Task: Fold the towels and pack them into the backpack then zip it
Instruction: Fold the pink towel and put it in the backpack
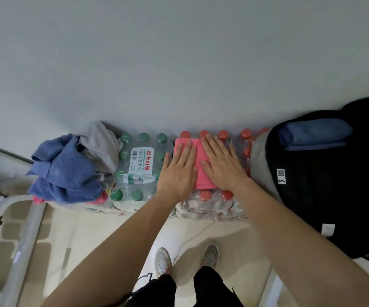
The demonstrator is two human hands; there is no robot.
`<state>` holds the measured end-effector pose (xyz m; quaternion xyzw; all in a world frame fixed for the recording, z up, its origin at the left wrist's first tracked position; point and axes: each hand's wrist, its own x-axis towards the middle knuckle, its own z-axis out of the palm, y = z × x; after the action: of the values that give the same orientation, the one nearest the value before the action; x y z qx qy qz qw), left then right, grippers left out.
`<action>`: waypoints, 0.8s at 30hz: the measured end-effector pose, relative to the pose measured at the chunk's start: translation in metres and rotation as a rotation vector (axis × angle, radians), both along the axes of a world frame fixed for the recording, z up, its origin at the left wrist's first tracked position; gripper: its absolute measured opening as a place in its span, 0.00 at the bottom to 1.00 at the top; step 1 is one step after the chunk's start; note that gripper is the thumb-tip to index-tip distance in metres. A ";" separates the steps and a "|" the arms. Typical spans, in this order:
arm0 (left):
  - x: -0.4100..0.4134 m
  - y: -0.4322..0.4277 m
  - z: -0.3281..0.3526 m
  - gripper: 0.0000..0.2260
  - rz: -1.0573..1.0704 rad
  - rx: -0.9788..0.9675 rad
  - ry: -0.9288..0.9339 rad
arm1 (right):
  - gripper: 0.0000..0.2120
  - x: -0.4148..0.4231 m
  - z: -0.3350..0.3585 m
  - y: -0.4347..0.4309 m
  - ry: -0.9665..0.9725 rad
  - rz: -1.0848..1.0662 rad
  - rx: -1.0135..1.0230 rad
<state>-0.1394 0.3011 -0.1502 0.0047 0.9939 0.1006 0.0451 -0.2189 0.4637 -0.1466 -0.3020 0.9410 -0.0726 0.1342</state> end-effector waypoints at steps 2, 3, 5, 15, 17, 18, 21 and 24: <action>0.000 -0.001 -0.004 0.26 0.002 0.016 0.011 | 0.36 -0.001 -0.002 -0.002 -0.028 -0.002 0.008; -0.001 -0.002 -0.005 0.26 0.002 0.027 0.009 | 0.37 -0.001 -0.003 -0.003 -0.036 -0.004 0.021; -0.003 -0.006 -0.005 0.27 -0.023 0.046 0.001 | 0.37 -0.002 0.001 -0.005 -0.036 0.001 0.068; -0.008 -0.014 0.021 0.20 0.322 0.256 0.045 | 0.24 -0.040 0.050 -0.039 -0.029 0.085 0.111; -0.011 -0.008 0.025 0.16 0.378 0.267 -0.030 | 0.27 -0.040 0.052 -0.041 -0.066 0.050 0.131; -0.013 -0.007 0.029 0.14 0.411 0.305 -0.058 | 0.28 -0.040 0.054 -0.041 -0.091 0.022 0.132; -0.018 -0.015 0.041 0.16 0.514 0.427 -0.184 | 0.29 -0.040 0.058 -0.038 -0.150 -0.022 0.115; -0.021 -0.024 0.057 0.14 0.500 0.517 -0.260 | 0.25 -0.037 0.068 -0.028 -0.248 -0.053 0.093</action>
<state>-0.1600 0.2769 -0.0930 -0.2393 0.8923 0.3555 0.1420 -0.2556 0.4356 -0.0791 -0.2591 0.9272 -0.0693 0.2615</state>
